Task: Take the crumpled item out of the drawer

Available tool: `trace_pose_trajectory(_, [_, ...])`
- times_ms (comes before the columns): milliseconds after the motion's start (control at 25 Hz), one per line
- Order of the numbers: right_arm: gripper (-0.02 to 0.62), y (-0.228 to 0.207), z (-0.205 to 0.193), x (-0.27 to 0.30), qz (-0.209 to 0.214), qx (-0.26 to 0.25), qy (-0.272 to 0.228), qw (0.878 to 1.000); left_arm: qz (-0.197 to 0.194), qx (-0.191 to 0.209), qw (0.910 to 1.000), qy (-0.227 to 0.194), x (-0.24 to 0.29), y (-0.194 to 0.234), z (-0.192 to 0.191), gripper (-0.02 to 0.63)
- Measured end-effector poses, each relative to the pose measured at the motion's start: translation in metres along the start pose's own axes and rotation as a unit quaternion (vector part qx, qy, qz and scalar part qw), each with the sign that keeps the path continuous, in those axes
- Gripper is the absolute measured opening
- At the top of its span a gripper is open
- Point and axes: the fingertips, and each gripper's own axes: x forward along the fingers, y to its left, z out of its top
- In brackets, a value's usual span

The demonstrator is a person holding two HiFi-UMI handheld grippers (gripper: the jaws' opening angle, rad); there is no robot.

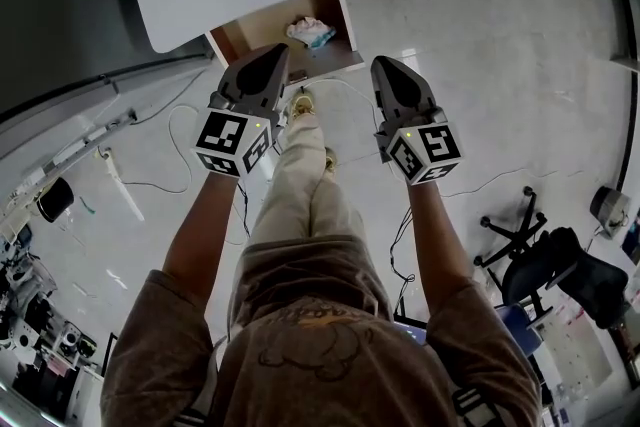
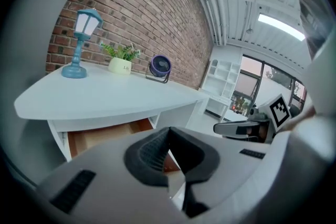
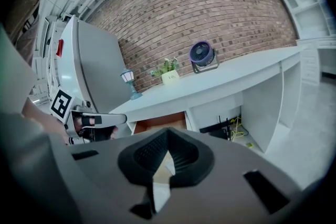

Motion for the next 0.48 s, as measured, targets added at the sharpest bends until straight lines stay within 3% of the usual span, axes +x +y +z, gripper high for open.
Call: trace_pose_trajectory(480, [-0.003,-0.0069,-0.0026,0.0022,-0.006,0.005,0.001,1.0,0.004,-0.005,1.0,0.0,0.0047,0.0046,-0.0067,0.009])
